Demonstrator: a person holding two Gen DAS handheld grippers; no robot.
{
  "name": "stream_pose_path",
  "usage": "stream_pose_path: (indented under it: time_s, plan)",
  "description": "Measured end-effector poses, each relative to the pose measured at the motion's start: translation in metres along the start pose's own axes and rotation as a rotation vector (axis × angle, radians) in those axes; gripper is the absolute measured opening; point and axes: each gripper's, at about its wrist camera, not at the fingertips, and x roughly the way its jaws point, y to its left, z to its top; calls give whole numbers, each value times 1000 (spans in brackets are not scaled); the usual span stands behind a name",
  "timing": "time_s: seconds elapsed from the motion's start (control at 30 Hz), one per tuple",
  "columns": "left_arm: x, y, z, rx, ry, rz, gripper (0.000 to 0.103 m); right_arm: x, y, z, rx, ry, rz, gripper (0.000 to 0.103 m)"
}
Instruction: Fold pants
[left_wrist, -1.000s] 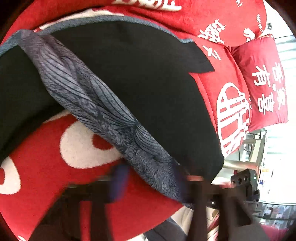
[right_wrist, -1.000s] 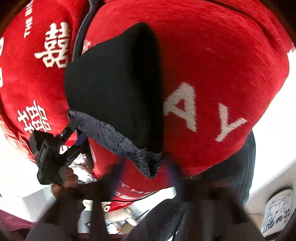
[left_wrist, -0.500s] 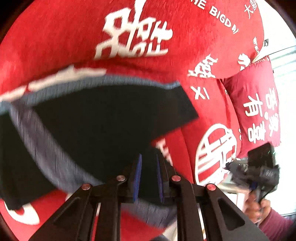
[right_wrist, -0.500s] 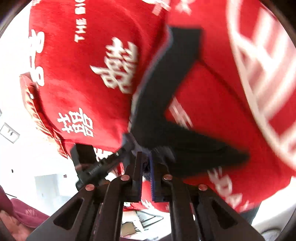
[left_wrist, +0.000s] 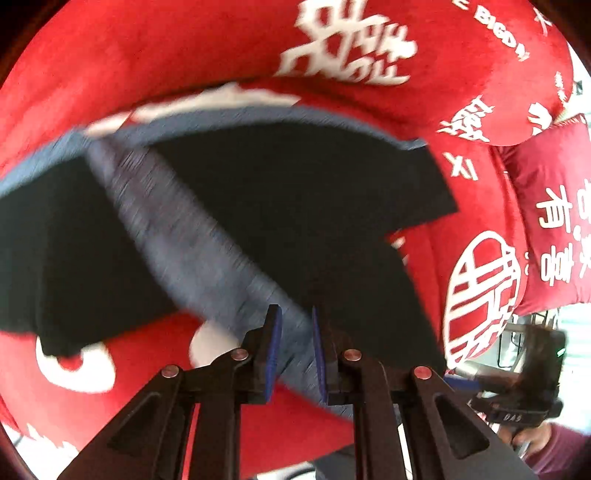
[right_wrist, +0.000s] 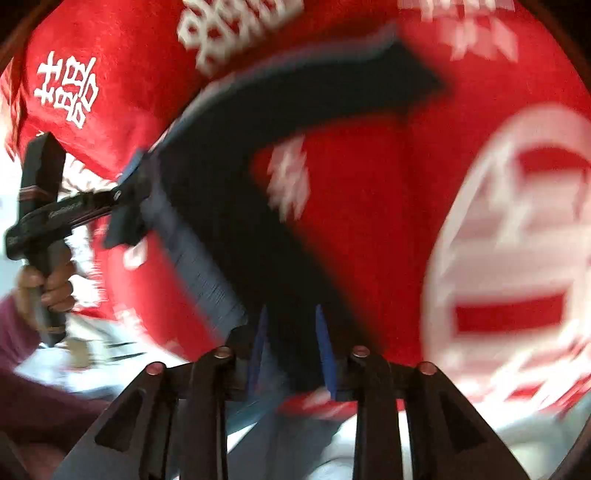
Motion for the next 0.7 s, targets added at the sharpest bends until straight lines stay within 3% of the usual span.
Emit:
stream_pose_path:
  time_s: [0.1, 0.17, 0.2, 0.27, 0.47, 0.67, 0.7]
  plan:
    - [4, 17, -20, -41, 21, 1, 18, 18, -29, -32, 182, -6, 70, 34]
    - [13, 25, -30, -40, 47, -9, 38, 26, -52, -50, 306, -43, 152, 39]
    - [17, 26, -33, -31, 47, -7, 60, 30, -60, -58, 354, -59, 185, 47]
    - [26, 26, -36, -5, 30, -14, 62, 37, -75, -70, 421, -96, 242, 56]
    - [46, 17, -30, -9, 50, -124, 62, 51, -79, -83, 450, -160, 402, 56]
    - [59, -2, -20, 16, 54, -159, 62, 59, -81, -97, 492, -199, 458, 56]
    - [60, -3, -20, 17, 57, -156, 61, 58, -88, -101, 501, -198, 461, 50]
